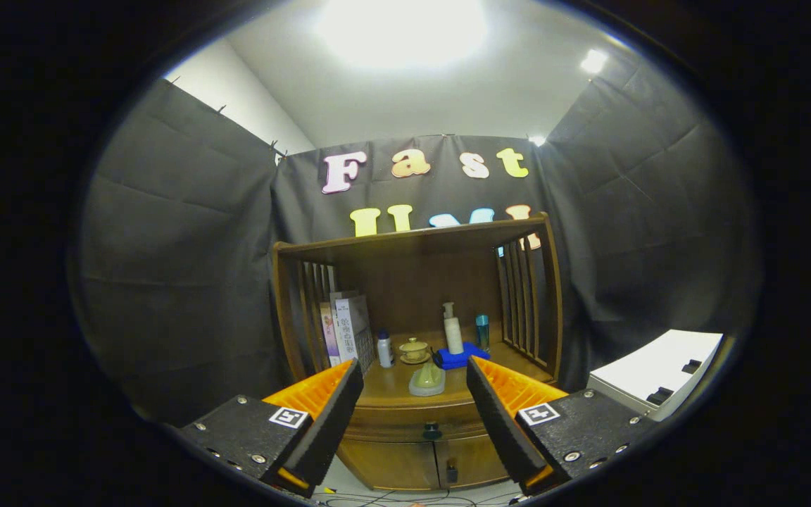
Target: Pull open the drawer, take out the items inside it, and place them on the countertop above the cabinet.
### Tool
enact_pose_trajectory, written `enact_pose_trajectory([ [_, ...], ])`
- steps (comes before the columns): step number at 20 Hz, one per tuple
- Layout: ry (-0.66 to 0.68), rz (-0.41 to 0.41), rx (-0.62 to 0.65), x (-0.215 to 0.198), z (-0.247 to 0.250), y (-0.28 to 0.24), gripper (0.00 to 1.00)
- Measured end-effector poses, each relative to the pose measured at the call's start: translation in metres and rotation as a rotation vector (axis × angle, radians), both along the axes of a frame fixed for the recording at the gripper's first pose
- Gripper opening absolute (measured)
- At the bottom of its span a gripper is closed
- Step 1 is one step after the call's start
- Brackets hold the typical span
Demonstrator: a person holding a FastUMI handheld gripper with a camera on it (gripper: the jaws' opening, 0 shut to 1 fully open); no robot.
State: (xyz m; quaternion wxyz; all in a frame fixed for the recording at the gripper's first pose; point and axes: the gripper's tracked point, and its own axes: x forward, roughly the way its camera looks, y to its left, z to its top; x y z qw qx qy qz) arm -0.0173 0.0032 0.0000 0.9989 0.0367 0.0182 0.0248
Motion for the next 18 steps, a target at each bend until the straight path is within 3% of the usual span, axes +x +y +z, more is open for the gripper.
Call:
enact_pose_trajectory([
  [11,-0.028,-0.114,-0.273,0.002,0.012,-0.035,0.94],
  [18,0.02,-0.05,-0.248,0.005,-0.006,-0.014,0.94],
])
